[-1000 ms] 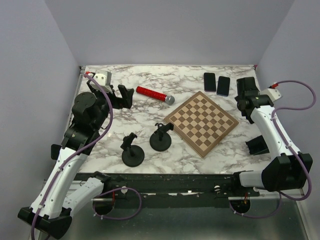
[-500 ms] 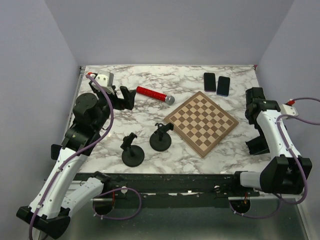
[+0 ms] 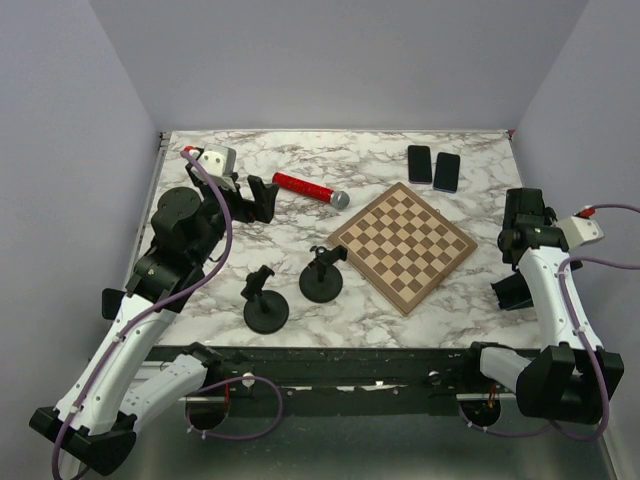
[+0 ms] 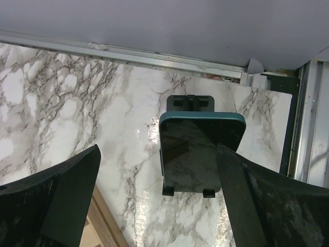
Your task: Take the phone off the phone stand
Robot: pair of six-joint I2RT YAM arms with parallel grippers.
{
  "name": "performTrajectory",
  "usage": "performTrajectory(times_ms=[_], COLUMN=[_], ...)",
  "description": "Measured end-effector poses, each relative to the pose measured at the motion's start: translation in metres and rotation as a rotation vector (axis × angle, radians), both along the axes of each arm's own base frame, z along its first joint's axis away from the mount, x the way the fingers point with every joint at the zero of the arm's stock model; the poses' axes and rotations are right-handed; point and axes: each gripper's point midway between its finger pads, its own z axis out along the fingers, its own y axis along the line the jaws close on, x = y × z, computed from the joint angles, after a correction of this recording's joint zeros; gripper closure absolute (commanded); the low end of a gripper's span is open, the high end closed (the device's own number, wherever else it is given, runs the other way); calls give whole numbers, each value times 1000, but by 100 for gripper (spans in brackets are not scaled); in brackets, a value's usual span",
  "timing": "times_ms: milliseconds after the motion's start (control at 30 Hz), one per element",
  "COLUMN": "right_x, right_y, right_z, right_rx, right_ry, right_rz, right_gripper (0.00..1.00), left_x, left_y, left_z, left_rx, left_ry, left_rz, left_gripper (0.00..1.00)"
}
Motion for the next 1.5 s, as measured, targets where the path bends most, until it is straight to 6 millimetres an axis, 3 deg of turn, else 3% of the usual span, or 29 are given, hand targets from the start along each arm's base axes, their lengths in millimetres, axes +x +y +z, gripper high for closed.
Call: performTrajectory(times_ms=[267,967,1500], right_x=[-10,-40,-30], right_y=[2,-10,-13], right_z=[-20,-28,-43], right_rx=[32,42,84], right_ry=[89,149,149], right_rz=[-44,-131,-77], right_gripper=[0,0,0], left_x=[1,0,-1], left_y=[-2,-3,-4], left_z=[-4,-5,-5], left_rx=[9,13,13], left_ry=[14,16,16], left_rz=[-2,-7,-12], left_gripper=[2,2,2])
